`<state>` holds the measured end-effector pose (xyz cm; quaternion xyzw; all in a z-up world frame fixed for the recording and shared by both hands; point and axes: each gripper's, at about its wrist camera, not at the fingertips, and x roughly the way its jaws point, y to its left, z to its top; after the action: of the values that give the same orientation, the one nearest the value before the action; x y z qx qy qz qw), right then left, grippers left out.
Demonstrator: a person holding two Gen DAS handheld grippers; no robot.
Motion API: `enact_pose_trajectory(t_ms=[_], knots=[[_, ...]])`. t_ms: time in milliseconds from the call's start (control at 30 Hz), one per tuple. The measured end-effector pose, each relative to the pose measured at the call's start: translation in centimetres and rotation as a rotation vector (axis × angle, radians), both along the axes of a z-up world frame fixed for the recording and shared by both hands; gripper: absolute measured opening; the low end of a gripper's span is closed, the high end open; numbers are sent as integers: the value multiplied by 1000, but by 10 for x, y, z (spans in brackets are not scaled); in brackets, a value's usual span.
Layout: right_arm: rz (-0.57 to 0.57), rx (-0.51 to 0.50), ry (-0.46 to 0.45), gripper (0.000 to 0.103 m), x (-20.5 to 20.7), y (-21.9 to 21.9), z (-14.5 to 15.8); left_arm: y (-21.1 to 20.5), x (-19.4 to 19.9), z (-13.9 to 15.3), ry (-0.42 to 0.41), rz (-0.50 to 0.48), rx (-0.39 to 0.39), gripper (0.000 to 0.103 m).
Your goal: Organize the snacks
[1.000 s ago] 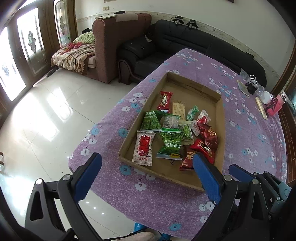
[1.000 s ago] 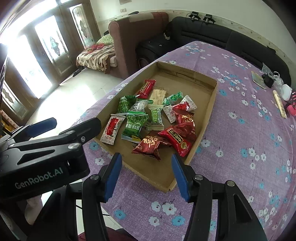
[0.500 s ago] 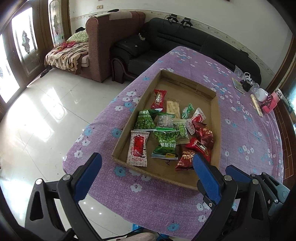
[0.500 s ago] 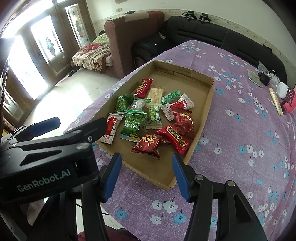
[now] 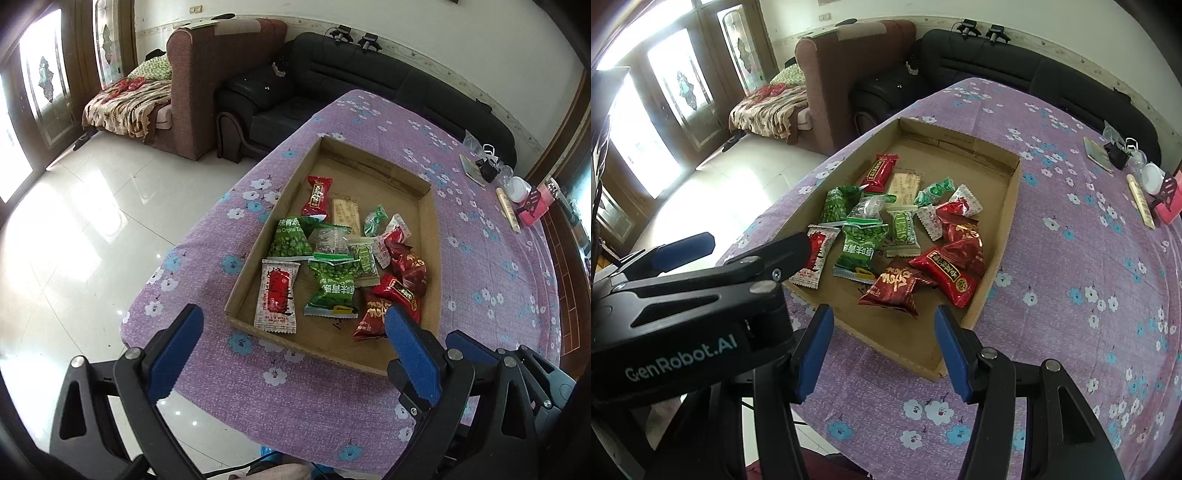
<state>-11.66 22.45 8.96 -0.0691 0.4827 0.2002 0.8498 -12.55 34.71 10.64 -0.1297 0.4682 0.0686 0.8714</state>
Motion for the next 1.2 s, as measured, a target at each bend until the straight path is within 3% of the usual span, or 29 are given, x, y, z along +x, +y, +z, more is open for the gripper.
enact_pose_trajectory(t_ms=[1200], knots=[[-14,-9,-2,60,-10,15,-2,14,-10,-4,13,-7,-39,99]])
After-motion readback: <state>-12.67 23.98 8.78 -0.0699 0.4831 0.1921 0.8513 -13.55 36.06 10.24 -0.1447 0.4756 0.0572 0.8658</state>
